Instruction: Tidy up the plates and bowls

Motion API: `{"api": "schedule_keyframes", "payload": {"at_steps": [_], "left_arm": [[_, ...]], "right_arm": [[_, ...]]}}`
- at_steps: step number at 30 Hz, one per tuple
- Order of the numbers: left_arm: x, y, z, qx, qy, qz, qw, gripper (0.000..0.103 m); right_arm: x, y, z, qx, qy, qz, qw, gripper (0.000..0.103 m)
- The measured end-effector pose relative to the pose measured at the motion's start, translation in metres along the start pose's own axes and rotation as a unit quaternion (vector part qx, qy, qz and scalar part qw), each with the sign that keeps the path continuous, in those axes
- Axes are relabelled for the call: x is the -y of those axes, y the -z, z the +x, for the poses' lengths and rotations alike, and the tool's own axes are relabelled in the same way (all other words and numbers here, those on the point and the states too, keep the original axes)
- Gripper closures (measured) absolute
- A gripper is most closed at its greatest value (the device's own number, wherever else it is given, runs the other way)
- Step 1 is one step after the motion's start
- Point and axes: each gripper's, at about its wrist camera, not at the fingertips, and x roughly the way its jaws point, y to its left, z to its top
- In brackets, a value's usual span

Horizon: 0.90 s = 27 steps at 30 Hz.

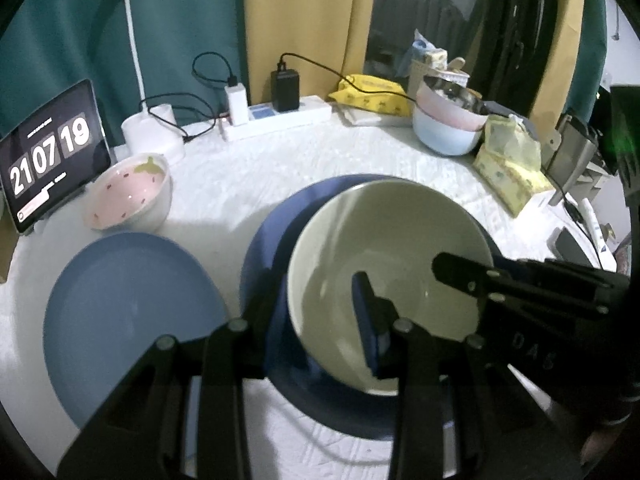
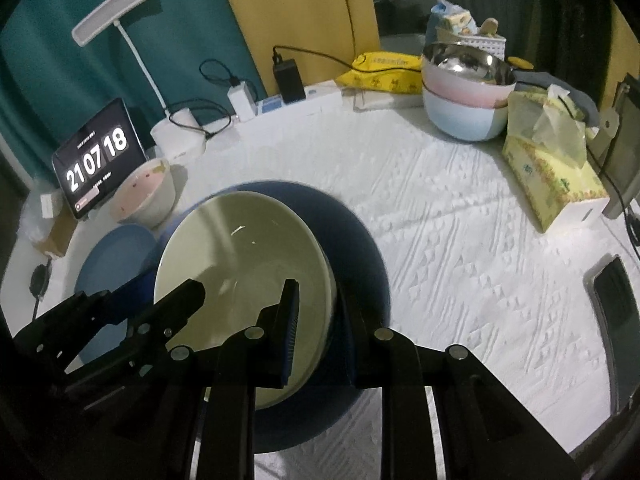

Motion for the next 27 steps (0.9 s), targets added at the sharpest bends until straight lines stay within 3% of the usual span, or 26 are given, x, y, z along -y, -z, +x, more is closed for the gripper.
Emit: {"api": "schedule_keyframes", "payload": {"at_steps": [13,19,24,27], "left_arm": [[-0.002,0.004,0.0,-0.004,0.01,0.006,0.9999,0.069],[-0.004,0.006,-0.003,0.004,0.008,0.004,1.0,0.069],[-0.013,0.004,-0.007,0.012,0.003,-0.002,0.9999,0.069],[-0.014,0.005,-0.009,0.015,0.003,-0.001,0.9999,0.069]], "right_arm": [[-0.014,0.002,0.007,0.003,0.049,-0.061,0.997,0.078],[-0.01,0.001,0.004,0.0,0.024,-0.057,0.998,0.078],[-0.004,-0.004,-0.009,0.029,0.032,-0.052,0.998,0.077],[0.005,-0.009,-0.013,0.034,0.01,-0.036,0.999,0.077]]}}
